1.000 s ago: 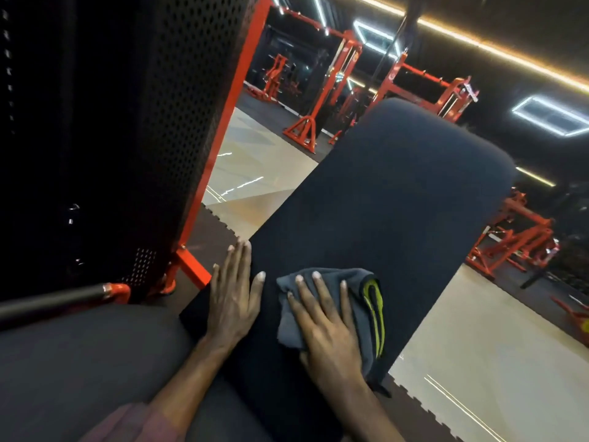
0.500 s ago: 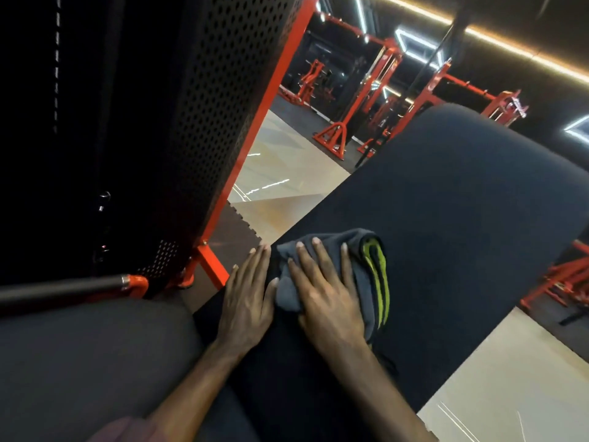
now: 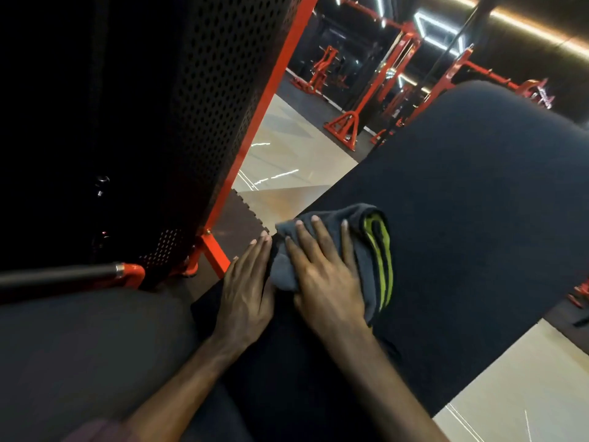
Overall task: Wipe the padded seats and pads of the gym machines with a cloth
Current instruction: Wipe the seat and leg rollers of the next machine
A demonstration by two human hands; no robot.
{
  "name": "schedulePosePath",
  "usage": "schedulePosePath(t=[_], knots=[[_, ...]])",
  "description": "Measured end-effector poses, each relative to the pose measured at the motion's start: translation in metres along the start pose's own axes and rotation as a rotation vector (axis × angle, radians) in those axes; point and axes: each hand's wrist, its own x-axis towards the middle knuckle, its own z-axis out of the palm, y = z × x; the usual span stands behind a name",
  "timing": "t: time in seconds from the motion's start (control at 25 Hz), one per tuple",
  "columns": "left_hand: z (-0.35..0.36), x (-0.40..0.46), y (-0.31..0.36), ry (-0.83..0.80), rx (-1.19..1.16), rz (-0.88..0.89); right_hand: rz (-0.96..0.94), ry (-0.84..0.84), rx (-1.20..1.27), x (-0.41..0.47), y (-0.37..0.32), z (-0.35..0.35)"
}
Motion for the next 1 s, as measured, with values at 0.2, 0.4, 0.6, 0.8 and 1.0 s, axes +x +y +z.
schedulePosePath(t=[0.2, 0.4, 0.6, 0.8, 1.0], knots=[[-0.001, 0.003, 0.004, 0.008, 0.061, 0.018, 0.194, 0.078, 0.007, 0.031, 0.025, -0.013], [0.003, 0.001, -0.003, -0.013, 0.083, 0.0, 0.054, -0.018, 0.043, -0.071, -0.029, 0.005], [-0.01, 0.002, 0.003, -0.126, 0.113, -0.045, 0.148, 0.041, -0.017, -0.072, 0.035, -0.021], [-0.034, -0.007, -0.002, -0.308, 0.121, -0.13, 0.177, 0.018, 0.053, -0.179, -0.008, -0.022], [-0.053, -0.027, -0.015, -0.365, 0.087, -0.154, -0.018, -0.122, 0.0, -0.109, -0.016, -0.005]])
